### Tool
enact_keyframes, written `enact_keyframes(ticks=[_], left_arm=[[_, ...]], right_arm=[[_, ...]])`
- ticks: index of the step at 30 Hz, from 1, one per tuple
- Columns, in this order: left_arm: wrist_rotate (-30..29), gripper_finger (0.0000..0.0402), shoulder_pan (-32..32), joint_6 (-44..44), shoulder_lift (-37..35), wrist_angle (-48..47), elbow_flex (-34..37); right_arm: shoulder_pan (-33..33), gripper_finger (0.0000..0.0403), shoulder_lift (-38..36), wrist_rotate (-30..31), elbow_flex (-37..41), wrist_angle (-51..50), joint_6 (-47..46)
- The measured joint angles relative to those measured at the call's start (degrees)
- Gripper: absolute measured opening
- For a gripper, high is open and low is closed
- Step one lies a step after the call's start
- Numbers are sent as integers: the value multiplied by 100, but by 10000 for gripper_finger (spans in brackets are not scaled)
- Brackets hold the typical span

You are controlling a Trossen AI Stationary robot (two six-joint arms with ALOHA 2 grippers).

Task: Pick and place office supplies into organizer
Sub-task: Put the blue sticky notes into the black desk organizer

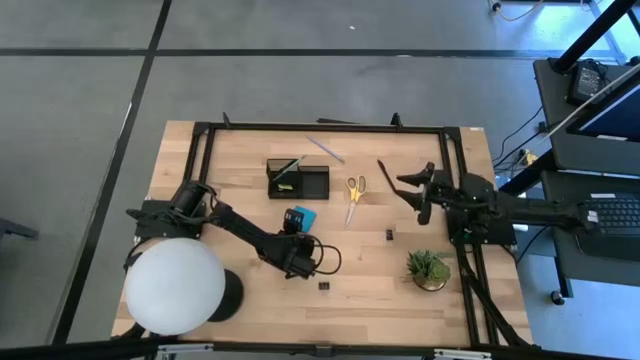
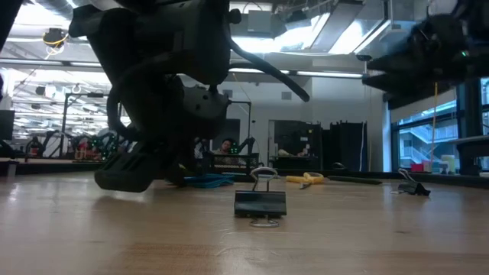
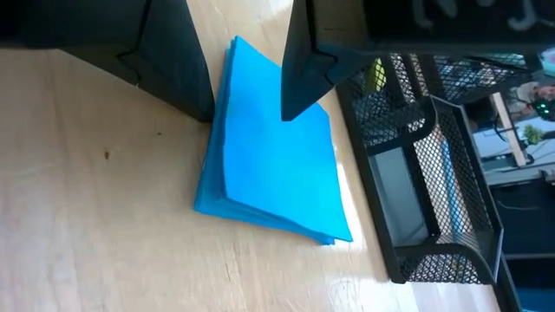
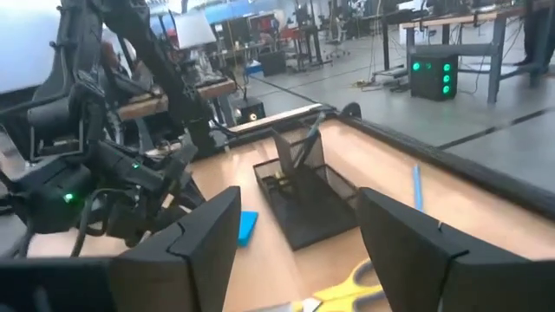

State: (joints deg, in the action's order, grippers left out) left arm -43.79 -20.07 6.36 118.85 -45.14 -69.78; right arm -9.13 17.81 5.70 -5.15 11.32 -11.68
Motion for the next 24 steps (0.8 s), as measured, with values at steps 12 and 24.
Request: enact_keyframes(ticks=[12,24], left_arm=[[-2,138,24,236,-2,35,2],[228,138,98,1014,-92,28,2]], right_arm=[[225,233,3164,21,-1737,198,1085],[225,233,6175,26,-2802,1514,1847]])
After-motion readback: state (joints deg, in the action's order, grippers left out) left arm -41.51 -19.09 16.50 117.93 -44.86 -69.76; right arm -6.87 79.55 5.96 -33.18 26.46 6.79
